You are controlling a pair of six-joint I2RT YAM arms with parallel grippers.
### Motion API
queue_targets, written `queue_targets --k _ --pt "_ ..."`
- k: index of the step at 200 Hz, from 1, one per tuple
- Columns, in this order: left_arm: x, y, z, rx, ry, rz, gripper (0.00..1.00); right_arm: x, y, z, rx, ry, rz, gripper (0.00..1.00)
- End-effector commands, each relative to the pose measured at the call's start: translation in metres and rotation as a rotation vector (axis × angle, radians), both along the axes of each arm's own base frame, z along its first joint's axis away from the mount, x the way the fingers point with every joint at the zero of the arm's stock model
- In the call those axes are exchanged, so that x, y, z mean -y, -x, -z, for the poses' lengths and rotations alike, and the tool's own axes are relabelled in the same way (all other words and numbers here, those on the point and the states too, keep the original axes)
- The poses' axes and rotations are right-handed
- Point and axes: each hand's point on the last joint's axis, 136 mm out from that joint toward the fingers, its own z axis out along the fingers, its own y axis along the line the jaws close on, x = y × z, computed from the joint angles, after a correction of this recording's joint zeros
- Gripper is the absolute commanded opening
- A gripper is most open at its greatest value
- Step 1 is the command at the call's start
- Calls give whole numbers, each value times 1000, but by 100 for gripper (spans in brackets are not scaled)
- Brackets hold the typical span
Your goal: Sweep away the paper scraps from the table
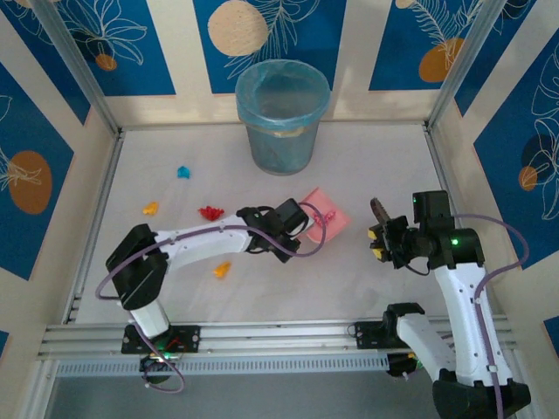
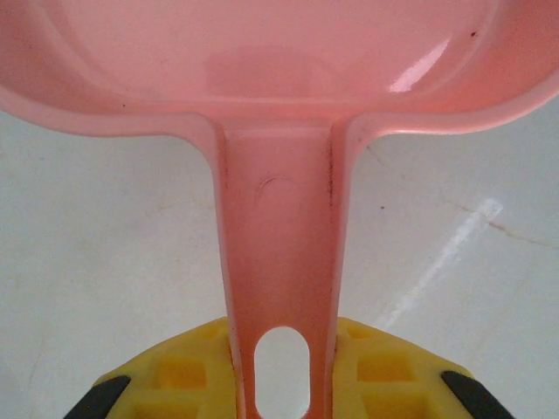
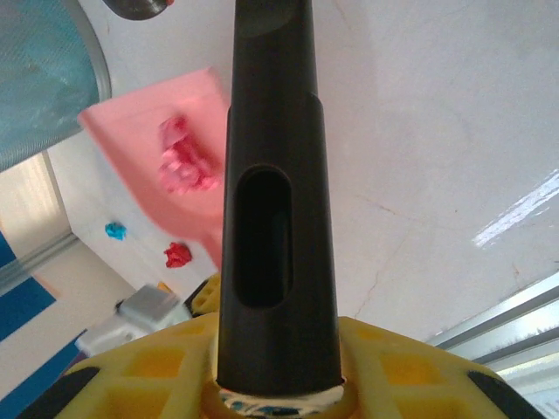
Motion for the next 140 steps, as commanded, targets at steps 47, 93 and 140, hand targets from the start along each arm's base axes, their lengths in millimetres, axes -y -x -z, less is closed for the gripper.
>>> queue_targets --k 47,93,140 --pt "-7 -4 -75 0 71 -59 0 10 -1 9 0 29 34 0" --pt "-10 -24 -130 -56 142 -132 0 0 -6 21 -31 -21 9 0" --pt "-16 -65 -190 -35 270 -216 0 -12 0 29 -57 -36 -41 0"
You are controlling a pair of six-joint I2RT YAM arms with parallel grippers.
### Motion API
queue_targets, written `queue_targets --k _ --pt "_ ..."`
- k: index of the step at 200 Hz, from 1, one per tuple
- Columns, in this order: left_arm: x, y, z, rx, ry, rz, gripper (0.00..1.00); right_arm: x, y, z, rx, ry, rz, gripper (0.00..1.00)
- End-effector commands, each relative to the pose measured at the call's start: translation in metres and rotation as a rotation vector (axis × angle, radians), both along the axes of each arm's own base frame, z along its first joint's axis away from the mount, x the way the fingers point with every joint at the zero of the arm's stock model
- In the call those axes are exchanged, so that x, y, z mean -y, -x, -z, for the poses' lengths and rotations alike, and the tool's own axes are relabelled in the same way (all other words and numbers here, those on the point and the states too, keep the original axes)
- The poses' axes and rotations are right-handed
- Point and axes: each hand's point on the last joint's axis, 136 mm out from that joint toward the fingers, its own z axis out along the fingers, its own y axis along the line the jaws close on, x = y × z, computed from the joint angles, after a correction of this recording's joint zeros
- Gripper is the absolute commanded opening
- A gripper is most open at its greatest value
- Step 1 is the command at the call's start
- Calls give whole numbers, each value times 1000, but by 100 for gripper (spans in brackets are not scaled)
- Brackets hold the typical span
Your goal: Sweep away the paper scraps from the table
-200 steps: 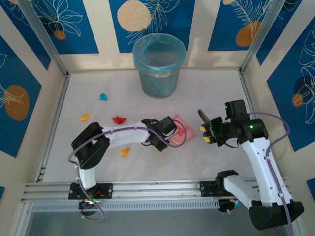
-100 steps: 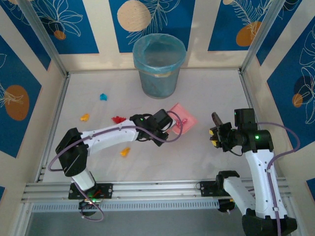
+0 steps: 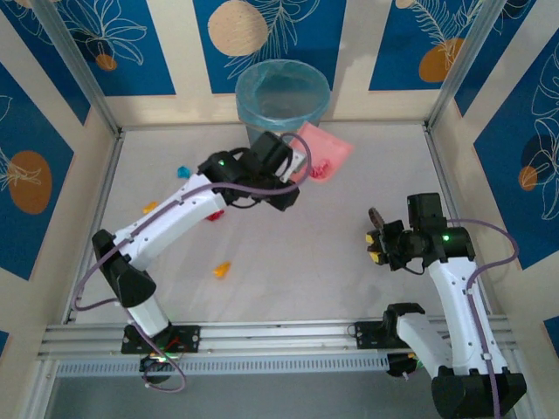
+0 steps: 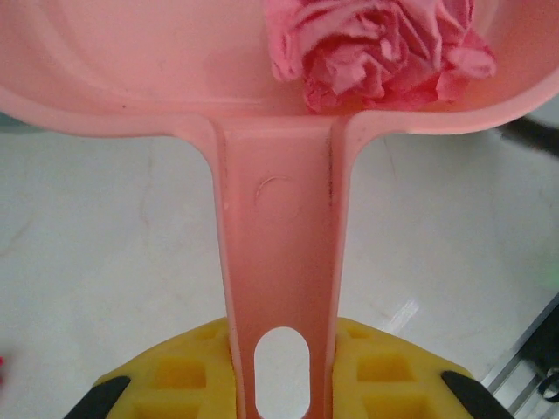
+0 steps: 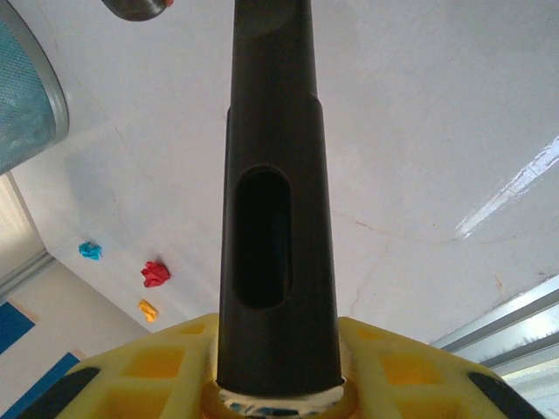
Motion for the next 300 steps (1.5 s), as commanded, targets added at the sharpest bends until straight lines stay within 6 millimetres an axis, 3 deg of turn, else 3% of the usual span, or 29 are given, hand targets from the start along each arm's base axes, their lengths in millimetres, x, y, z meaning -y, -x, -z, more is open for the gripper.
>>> queue_targets --k 1,72,144,195,236,262,300 --pt "-9 -9 -10 -62 25 -38 0 -10 3 -1 11 -31 -34 0" --pt "-10 -66 -58 -89 266 -138 0 -21 31 11 -29 -49 -76 0" --pt "12 -110 -97 -242 612 -186 0 -28 41 15 -41 -53 -103 0" --pt "17 -146 -108 -356 805 -229 0 -30 43 15 -43 -52 -113 0" --pt "14 -165 -110 -387 866 -258 0 -32 43 16 -38 -51 -117 0" --pt "15 -174 -121 -393 931 -256 0 -34 41 15 -24 -40 -133 0" --pt "21 -184 -128 -426 1011 -257 0 -52 34 15 -2 -45 -238 0"
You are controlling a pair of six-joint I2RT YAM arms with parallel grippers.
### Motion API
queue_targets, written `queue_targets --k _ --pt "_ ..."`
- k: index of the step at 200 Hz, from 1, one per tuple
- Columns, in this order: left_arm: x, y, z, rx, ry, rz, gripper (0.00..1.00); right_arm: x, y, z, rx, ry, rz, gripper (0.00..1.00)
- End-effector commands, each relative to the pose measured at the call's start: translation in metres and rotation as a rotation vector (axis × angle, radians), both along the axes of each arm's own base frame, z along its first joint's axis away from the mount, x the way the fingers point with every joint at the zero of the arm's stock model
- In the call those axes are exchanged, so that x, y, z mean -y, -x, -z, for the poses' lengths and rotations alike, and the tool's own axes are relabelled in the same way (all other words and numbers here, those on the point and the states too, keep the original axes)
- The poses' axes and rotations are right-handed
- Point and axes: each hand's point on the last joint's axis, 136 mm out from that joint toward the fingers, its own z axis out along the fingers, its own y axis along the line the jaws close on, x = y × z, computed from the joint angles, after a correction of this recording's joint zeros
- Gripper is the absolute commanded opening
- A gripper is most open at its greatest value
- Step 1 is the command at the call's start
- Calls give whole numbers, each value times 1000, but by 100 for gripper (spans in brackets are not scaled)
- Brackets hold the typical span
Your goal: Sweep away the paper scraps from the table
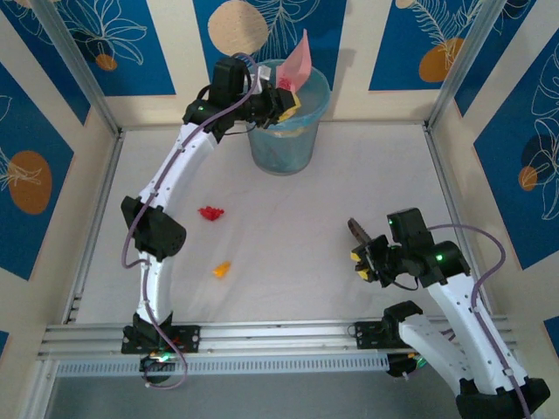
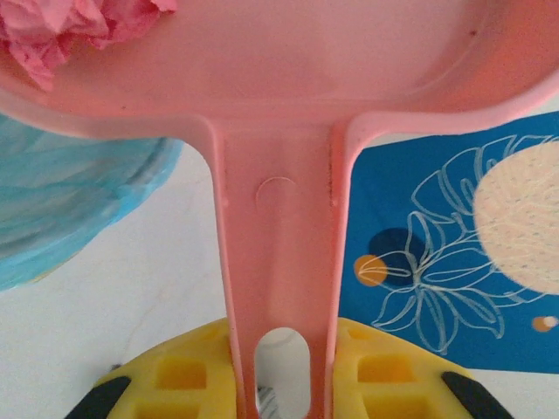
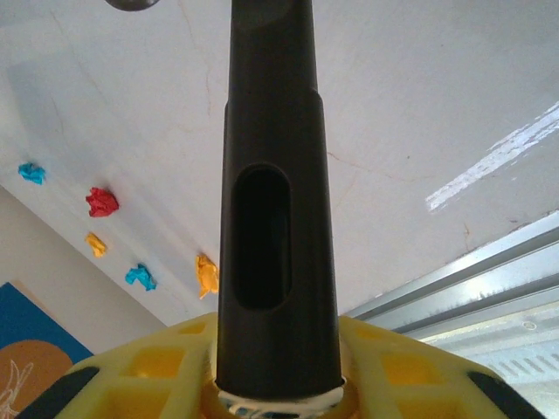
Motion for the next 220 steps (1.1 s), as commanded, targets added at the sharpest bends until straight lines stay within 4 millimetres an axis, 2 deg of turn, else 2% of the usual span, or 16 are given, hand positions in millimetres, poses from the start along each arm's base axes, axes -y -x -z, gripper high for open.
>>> queue_targets --k 1,40,77,112,153,220 --pt "3 -9 -28 33 111 10 0 -14 -3 3 3 -15 -67 0" --pt "7 -20 -33 -16 244 4 0 -43 -11 0 33 -2 -221 0" --pt "4 -36 -40 -69 407 -22 0 -62 -17 -5 33 34 -322 0" --pt "3 -39 -40 -77 443 -31 0 -70 -25 -11 40 50 -366 0" --pt "-2 -44 -38 -102 546 -64 0 -74 -27 -7 19 52 -378 0" --pt "-7 -50 -53 -74 672 -63 0 -81 -32 -5 5 61 -406 0"
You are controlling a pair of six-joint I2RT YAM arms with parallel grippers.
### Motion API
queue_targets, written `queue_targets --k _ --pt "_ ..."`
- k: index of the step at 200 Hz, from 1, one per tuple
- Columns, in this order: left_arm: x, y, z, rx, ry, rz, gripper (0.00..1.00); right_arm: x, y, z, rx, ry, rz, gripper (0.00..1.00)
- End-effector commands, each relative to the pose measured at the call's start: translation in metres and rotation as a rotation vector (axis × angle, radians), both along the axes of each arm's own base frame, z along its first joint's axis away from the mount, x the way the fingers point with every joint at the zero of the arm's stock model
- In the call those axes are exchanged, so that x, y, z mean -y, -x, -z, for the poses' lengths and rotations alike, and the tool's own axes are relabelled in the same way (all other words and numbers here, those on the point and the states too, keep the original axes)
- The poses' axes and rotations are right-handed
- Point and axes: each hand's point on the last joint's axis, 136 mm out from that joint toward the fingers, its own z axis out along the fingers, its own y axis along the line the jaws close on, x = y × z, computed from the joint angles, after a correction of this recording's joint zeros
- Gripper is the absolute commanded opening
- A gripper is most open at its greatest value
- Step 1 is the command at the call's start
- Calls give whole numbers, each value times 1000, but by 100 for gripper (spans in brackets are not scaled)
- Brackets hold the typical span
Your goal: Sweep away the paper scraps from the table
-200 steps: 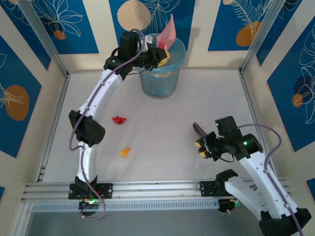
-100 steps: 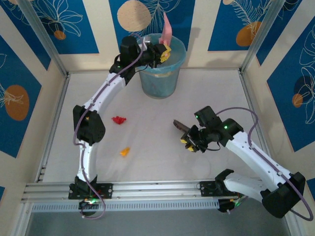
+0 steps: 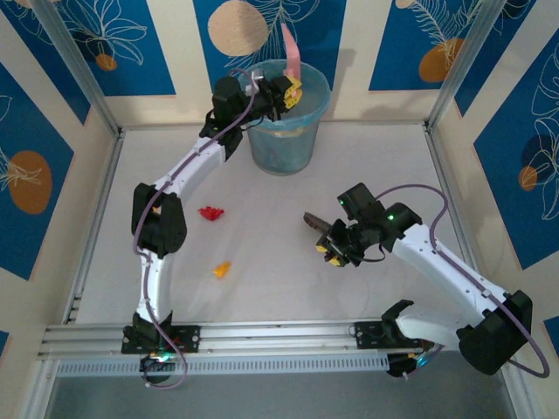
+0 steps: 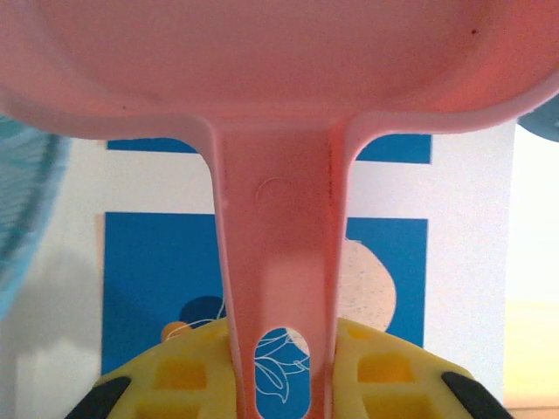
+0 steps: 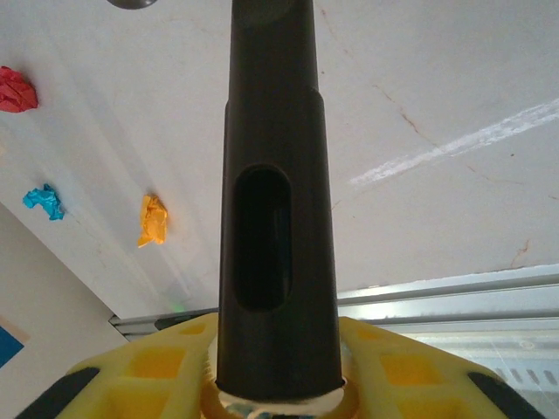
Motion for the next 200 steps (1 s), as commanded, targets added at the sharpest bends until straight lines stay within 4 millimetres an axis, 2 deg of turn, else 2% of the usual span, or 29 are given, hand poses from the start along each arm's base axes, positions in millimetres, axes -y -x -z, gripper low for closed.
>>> queue_targets --k 1,49,90,119,145,173,200 --pt "-13 0 -35 99 104 -24 0 -8 -2 -9 11 -24 -31 0" --pt "-13 4 -37 123 83 -14 0 -12 -8 -11 37 -16 -59 0" --pt "-13 23 -46 200 -7 15 0 -28 -24 -31 208 -28 -165 0" --pt "-16 45 -58 294 -74 38 0 -54 -30 -54 426 -9 -393 0" --pt "-22 66 -67 378 -101 54 0 -75 -27 -65 570 26 -590 0" --pt "-35 90 -76 454 -140 54 0 -100 -18 -68 678 58 -808 0" --pt "-49 109 -64 471 -216 53 0 -127 -1 -63 755 65 -1027 0"
